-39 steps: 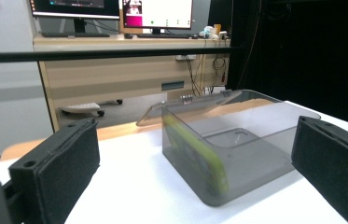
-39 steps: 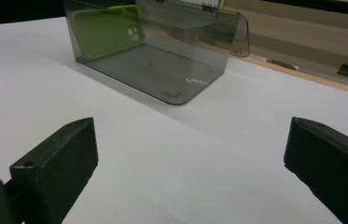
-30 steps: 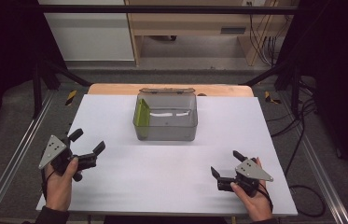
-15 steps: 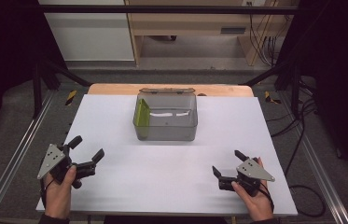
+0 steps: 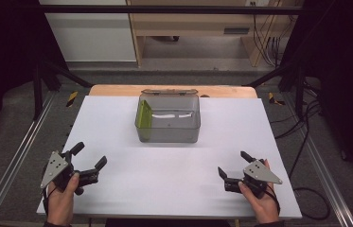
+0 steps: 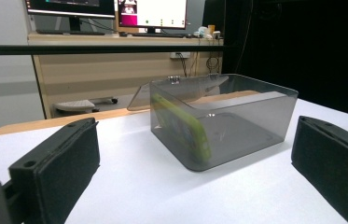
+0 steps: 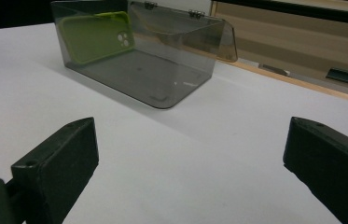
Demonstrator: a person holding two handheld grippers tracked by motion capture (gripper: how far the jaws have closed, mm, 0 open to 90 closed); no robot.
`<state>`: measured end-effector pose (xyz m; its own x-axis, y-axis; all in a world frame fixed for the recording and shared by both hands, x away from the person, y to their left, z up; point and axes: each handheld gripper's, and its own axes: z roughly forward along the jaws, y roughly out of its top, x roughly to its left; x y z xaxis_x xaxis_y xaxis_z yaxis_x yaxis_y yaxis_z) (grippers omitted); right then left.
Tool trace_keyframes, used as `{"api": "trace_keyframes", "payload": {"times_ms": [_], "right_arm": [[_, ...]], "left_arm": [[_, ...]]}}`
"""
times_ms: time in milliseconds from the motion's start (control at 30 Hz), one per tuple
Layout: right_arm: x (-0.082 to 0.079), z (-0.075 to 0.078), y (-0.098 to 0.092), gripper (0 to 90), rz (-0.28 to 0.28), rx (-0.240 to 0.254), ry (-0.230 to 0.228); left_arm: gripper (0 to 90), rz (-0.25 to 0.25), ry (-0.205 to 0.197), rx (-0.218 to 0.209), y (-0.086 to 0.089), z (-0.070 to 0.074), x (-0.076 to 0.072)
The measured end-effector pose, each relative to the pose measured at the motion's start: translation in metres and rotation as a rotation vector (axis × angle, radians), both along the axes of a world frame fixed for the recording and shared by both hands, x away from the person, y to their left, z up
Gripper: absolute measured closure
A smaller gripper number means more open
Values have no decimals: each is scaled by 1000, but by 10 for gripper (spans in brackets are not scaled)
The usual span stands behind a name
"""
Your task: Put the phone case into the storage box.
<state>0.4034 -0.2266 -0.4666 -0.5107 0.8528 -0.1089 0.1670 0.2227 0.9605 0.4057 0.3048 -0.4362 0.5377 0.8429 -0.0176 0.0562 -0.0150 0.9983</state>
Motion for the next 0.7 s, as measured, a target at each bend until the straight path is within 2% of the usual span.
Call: {"api": "trace_keyframes", "payload": {"times_ms": [267, 400, 700], "right_arm": [[0, 0, -11, 36, -11, 25, -12], [1, 0, -18, 36, -20, 38, -15], [2, -2, -28, 35, -45, 46, -12]], "left_arm": [[8, -15, -11, 13, -5, -6, -6], [8, -16, -20, -8, -7, -9, -9], [8, -10, -30, 17, -10, -15, -12]]}}
